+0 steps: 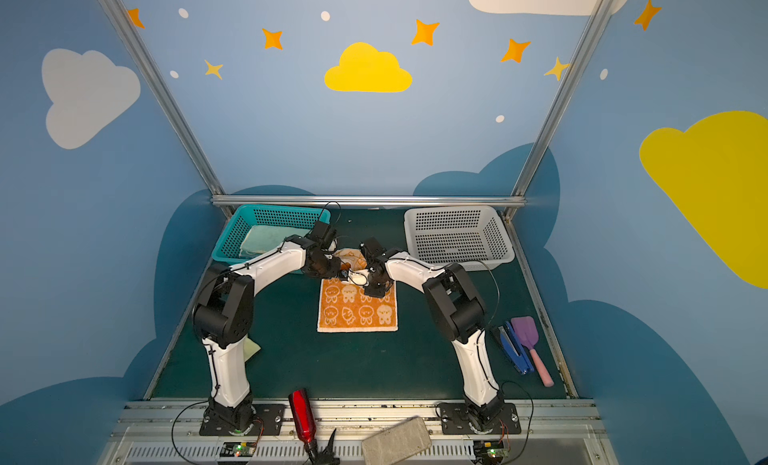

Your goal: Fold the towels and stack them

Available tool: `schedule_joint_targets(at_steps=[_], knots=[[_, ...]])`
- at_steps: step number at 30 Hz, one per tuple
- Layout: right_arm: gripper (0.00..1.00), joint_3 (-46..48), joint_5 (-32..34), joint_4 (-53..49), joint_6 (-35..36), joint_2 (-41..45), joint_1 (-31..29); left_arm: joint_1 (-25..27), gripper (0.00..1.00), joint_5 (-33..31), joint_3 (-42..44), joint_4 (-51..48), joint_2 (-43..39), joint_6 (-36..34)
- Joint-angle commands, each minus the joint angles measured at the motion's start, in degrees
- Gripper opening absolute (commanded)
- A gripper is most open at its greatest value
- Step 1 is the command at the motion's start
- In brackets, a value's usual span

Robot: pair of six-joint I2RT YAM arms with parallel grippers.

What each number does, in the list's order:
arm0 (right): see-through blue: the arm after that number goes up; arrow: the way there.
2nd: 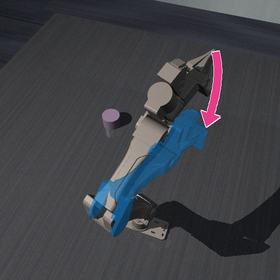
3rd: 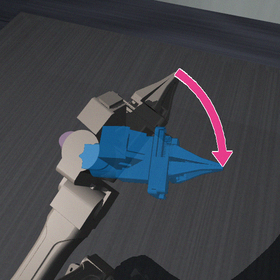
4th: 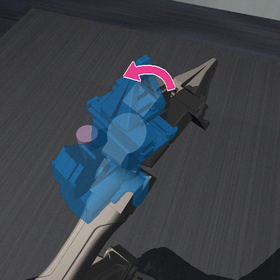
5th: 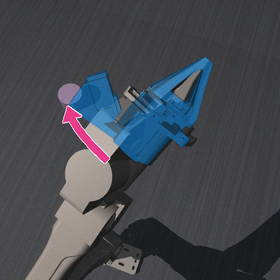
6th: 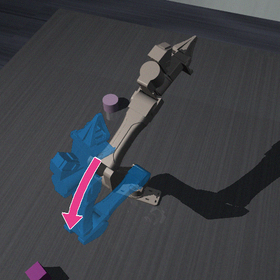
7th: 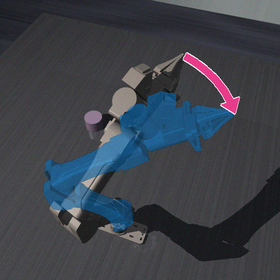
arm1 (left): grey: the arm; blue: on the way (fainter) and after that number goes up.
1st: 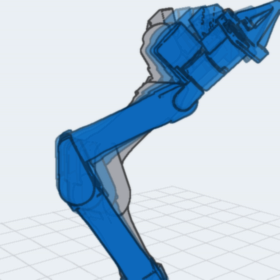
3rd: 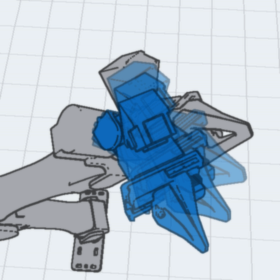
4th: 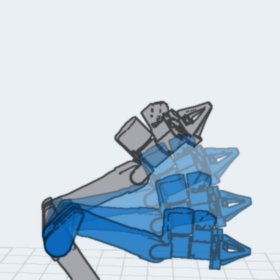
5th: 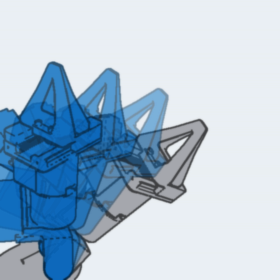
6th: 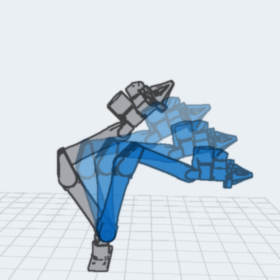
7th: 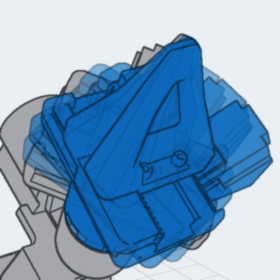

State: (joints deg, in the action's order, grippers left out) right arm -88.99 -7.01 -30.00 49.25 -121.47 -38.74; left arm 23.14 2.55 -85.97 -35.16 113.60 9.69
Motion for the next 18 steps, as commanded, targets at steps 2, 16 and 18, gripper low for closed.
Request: schedule_joint_targets(at_steps=[2, 16, 18], knots=[[0.00, 0.9, -3.1, 3.8, -2.9, 6.3, 2.9, -0.2, 0.04, 0.1, -2.9, -2.7, -1.4, -1.4], [0.00, 8.5, -5.2, 3.9, -0.2, 15.3, 7.0, 0.4, 0.04, 0.1, -1.7, -7.2, -6.2, -3.4], [0.00, 10.1, -5.2, 3.8, 0.0, 16.4, 7.2, 1.0, 0.04, -0.9, -0.9, -8.2, -7.0, -3.7]])
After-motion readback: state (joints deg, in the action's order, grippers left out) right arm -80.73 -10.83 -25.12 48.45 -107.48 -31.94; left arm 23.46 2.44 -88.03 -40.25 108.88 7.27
